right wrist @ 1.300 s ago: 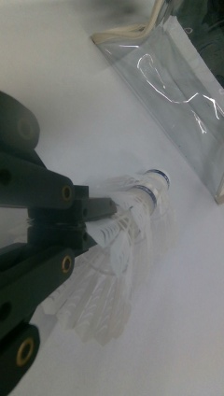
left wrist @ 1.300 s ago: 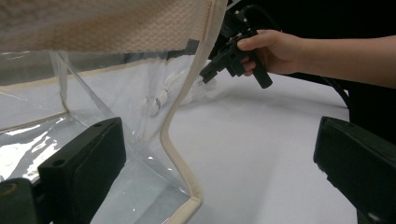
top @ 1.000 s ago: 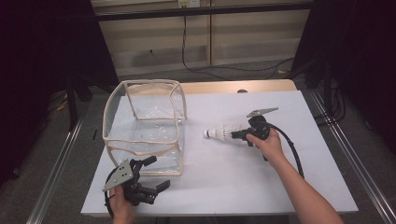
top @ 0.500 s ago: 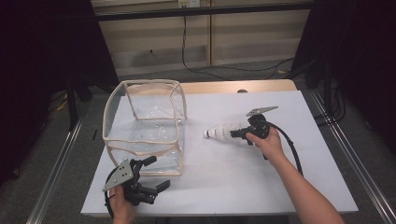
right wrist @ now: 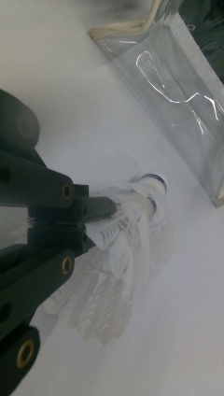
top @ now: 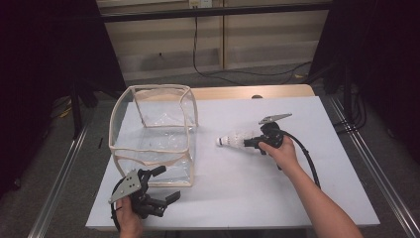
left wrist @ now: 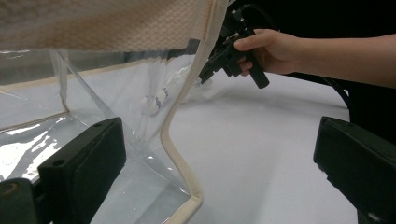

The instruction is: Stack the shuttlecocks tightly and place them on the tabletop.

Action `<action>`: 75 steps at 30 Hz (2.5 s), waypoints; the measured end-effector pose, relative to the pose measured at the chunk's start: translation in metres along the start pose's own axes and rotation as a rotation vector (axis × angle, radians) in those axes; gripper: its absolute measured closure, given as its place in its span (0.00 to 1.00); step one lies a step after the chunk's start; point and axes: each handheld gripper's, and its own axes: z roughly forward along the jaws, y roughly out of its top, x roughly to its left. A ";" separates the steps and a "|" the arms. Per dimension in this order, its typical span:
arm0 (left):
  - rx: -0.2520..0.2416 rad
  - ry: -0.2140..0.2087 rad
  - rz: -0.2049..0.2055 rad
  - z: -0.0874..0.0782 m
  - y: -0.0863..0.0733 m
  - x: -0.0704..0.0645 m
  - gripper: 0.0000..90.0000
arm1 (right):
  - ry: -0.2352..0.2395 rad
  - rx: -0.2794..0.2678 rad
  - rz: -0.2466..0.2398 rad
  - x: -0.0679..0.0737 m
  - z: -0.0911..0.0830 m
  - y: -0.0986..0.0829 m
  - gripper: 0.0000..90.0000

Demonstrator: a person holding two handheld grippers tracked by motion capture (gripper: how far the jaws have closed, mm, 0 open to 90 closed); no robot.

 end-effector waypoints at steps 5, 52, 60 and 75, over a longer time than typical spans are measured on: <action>0.000 0.000 0.000 0.000 0.000 0.000 0.03 | -0.002 -0.002 0.001 -0.001 0.000 0.000 0.98; 0.004 0.004 0.000 0.000 0.000 0.000 0.03 | -0.009 -0.008 0.049 -0.004 -0.013 -0.001 0.50; 0.005 0.002 0.003 0.000 0.001 -0.001 0.03 | 0.009 -0.002 0.064 -0.003 -0.016 -0.002 0.41; 0.005 0.006 0.005 0.000 0.001 -0.001 0.03 | 0.021 -0.030 0.093 -0.004 -0.025 -0.004 0.25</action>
